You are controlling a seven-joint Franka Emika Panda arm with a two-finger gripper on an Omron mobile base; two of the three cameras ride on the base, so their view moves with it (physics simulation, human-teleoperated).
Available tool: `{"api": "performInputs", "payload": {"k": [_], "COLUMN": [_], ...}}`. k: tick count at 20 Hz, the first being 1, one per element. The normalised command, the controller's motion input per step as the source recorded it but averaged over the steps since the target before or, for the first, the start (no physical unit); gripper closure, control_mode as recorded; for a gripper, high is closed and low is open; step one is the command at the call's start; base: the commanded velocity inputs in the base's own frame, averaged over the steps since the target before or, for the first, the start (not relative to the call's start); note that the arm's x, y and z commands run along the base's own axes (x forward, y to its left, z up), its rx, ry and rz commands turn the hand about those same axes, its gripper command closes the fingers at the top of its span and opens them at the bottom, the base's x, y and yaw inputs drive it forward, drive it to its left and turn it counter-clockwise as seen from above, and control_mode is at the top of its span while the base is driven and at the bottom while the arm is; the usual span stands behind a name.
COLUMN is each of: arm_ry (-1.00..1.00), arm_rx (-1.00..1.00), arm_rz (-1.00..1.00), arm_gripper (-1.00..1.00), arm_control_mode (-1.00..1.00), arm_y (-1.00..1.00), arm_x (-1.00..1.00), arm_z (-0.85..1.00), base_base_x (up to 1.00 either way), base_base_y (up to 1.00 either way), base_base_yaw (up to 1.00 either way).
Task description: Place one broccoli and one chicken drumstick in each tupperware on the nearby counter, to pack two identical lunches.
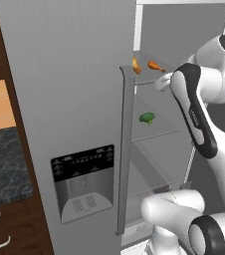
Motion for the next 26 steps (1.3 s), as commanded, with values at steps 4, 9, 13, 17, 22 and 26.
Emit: {"api": "performInputs", "payload": {"k": [4, 9, 13, 17, 22, 26], "arm_ry": [-0.19, -0.02, 0.00, 0.00, 0.04, 0.05], "arm_rx": [0.05, 0.00, 0.00, -0.08, -0.13, 0.00], "arm_rz": [0.12, 0.01, 0.00, -0.10, -0.19, -0.02], "arm_gripper": [-1.00, -1.00, -1.00, -1.00, -1.00, -1.00], "arm_control_mode": [-1.00, -1.00, -1.00, -1.00, -1.00, -1.00], "arm_y": [0.00, 0.08, 0.32, 0.41, 0.05, -0.23], "arm_x": [0.00, 0.64, 1.00, 0.62, 0.56, 0.43], "arm_z": [0.68, 0.22, 0.00, -0.04, -0.14, 0.00], "base_base_x": [0.00, 0.00, 0.00, 0.00, 0.00, 0.00], "base_base_y": [0.00, 0.00, 0.00, 0.00, 0.00, 0.00], "base_base_yaw": [0.00, 0.00, 0.00, 0.00, 0.00, 0.00]}}
